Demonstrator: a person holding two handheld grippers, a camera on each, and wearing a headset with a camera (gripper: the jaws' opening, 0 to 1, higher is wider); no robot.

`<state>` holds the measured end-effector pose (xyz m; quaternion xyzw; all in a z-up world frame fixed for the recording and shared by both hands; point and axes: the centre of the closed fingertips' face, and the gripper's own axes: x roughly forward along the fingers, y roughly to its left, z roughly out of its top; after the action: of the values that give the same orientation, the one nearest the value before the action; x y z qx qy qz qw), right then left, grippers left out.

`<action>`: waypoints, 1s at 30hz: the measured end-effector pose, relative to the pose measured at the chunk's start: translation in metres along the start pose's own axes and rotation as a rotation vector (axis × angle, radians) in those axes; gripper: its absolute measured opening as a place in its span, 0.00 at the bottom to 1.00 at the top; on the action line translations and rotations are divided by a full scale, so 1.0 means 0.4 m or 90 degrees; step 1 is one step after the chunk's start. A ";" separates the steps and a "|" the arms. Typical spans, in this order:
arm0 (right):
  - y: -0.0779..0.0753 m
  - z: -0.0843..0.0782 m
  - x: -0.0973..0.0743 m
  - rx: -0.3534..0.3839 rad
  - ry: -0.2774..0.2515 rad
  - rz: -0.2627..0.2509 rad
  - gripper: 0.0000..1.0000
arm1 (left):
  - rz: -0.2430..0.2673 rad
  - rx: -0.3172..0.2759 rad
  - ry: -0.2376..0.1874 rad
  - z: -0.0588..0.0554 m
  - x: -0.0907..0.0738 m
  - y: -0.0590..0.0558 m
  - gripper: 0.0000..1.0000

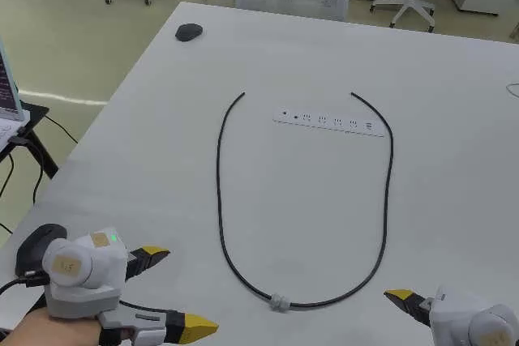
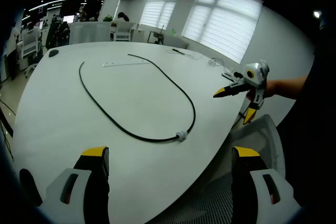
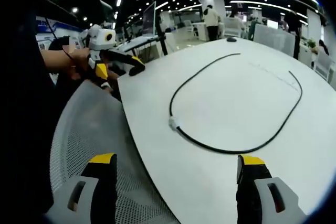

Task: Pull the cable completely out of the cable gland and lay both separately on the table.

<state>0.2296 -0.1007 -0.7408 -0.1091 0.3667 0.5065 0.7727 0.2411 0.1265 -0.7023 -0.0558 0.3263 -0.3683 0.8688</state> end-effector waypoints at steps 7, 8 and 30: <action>0.002 0.000 0.001 0.005 0.002 -0.006 0.96 | -0.002 0.005 0.013 -0.018 -0.006 -0.007 0.97; 0.001 -0.002 0.003 0.002 0.005 -0.007 0.95 | -0.003 0.004 0.012 -0.020 -0.008 -0.008 0.96; -0.001 0.001 0.016 0.003 0.003 -0.011 0.95 | 0.000 0.016 0.013 -0.020 -0.020 -0.001 0.95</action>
<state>0.2314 -0.0961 -0.7448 -0.1115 0.3686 0.4989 0.7764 0.2319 0.1329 -0.7041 -0.0414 0.3305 -0.3728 0.8661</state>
